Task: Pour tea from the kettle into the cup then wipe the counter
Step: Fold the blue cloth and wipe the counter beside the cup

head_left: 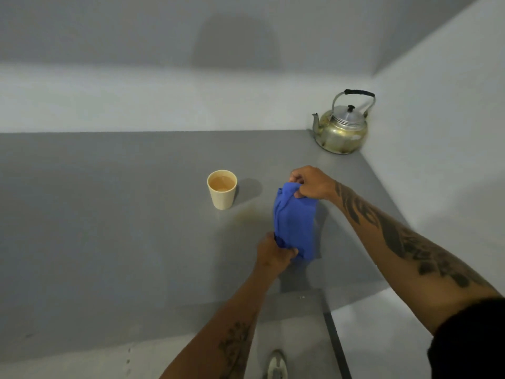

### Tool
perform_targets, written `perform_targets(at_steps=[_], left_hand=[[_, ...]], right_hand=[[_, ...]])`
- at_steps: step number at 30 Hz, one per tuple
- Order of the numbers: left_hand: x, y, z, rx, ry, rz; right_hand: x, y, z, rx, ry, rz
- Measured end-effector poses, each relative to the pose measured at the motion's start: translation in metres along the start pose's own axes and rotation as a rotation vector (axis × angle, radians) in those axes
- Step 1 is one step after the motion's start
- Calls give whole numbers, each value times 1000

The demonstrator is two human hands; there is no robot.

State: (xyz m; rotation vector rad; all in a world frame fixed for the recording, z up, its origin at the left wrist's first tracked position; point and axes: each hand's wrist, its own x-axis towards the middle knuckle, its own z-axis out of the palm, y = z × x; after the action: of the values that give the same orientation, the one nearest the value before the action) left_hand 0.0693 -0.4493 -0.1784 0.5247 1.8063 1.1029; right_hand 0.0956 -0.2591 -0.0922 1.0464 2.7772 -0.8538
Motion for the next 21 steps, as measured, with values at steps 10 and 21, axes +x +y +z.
perform_targets(at_steps=[10, 21], left_hand=[[-1, -8, 17, 415, 47, 52], [15, -77, -153, 887, 489, 477]], right_hand=[[4, 44, 54, -77, 260, -10], [-35, 59, 152, -329, 263, 30]])
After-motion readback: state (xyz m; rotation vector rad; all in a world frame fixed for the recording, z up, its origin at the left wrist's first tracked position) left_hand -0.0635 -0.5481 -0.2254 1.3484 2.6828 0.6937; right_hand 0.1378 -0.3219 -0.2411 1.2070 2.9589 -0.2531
